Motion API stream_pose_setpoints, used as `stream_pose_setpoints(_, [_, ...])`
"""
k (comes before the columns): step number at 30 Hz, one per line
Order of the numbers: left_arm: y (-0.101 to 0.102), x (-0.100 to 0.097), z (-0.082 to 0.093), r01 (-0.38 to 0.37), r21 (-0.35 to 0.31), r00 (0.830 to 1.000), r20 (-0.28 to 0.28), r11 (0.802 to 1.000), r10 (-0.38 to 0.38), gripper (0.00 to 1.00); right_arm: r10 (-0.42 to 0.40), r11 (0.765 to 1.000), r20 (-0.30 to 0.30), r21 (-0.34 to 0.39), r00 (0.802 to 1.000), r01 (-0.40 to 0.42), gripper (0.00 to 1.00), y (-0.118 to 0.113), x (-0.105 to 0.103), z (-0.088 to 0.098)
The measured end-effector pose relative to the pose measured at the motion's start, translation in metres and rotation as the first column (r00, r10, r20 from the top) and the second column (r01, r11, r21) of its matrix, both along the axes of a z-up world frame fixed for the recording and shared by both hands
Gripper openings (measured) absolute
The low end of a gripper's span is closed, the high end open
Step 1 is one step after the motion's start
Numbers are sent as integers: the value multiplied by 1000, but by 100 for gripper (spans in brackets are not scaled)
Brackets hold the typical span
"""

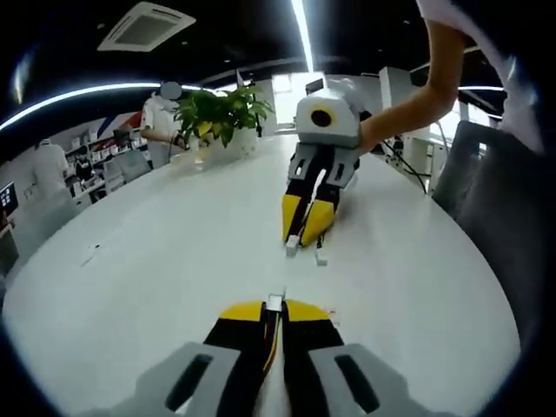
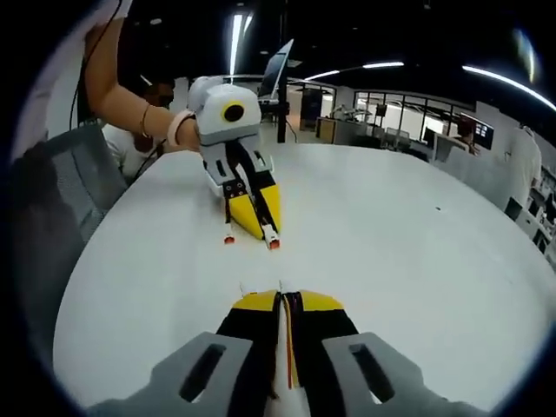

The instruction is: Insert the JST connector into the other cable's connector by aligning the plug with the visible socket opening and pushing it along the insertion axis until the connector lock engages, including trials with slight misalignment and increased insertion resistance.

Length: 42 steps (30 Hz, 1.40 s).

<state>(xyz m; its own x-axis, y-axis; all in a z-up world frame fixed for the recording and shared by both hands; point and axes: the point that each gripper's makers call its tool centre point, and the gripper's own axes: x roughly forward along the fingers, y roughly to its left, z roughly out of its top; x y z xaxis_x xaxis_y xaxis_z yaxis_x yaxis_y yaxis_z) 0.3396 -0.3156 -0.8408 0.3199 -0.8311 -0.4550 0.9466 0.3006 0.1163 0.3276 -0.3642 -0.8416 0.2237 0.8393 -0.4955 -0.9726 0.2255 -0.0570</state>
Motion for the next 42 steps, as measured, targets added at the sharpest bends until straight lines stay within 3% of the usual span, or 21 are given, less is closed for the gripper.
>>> stream_pose_setpoints(19, [-16, -6, 10, 44, -21, 999, 8, 999, -44, 0, 32, 998, -5, 49, 999, -32, 5, 19, -5, 11])
stream_pose_setpoints(42, [-18, -14, 6, 93, 24, 995, 20, 995, -94, 0, 107, 994, 2, 11, 994, -107, 4, 17, -14, 7])
